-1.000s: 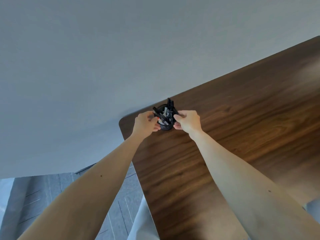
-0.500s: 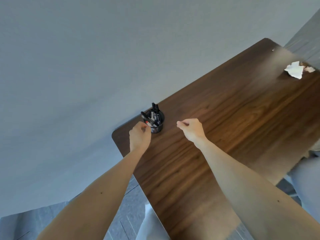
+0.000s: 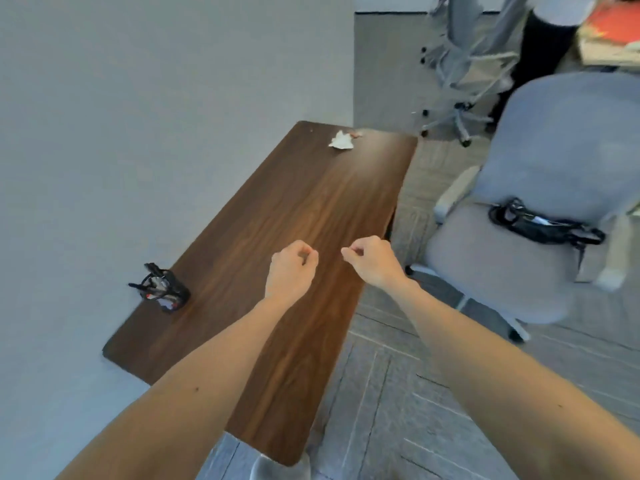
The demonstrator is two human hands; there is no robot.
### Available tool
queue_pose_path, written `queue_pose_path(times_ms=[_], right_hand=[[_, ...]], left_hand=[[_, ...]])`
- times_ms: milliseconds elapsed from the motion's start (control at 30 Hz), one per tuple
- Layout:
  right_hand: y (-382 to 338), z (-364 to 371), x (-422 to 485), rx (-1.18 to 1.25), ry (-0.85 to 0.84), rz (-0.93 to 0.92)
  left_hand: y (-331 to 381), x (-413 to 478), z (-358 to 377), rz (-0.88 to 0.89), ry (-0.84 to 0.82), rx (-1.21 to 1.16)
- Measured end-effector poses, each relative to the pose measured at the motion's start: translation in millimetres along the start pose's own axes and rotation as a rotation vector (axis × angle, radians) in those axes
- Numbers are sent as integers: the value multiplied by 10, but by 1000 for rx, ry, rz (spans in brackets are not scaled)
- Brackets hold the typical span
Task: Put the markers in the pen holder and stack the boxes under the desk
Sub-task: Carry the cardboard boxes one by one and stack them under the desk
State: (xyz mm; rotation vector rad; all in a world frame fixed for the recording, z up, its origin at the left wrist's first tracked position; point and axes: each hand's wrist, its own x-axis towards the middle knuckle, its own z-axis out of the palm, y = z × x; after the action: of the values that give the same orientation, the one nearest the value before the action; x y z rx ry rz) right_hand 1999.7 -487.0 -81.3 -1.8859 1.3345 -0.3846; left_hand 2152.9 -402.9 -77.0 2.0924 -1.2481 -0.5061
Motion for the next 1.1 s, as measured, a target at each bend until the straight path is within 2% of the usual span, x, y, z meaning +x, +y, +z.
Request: queue_pose_path(times_ms=[267, 533, 733, 1000, 1100], right_hand=[[1837, -2126, -1810, -8, 529, 371], [3261, -3008, -4179, 42, 946, 836], [4030, -3326, -5434, 68, 1110, 1023], [5118, -4061, -6504, 153, 1258, 1178], [5343, -4251, -7089, 231, 1327, 1230]], left_hand=[[2507, -772, 1854, 534, -455, 52], [4085, -2537, 3332, 1056, -794, 39], [4805, -3666, 4168, 1267, -1010, 107], [6082, -4959, 5544, 1477, -1130, 113], [6493, -5653, 5933, 1545, -1242, 121]])
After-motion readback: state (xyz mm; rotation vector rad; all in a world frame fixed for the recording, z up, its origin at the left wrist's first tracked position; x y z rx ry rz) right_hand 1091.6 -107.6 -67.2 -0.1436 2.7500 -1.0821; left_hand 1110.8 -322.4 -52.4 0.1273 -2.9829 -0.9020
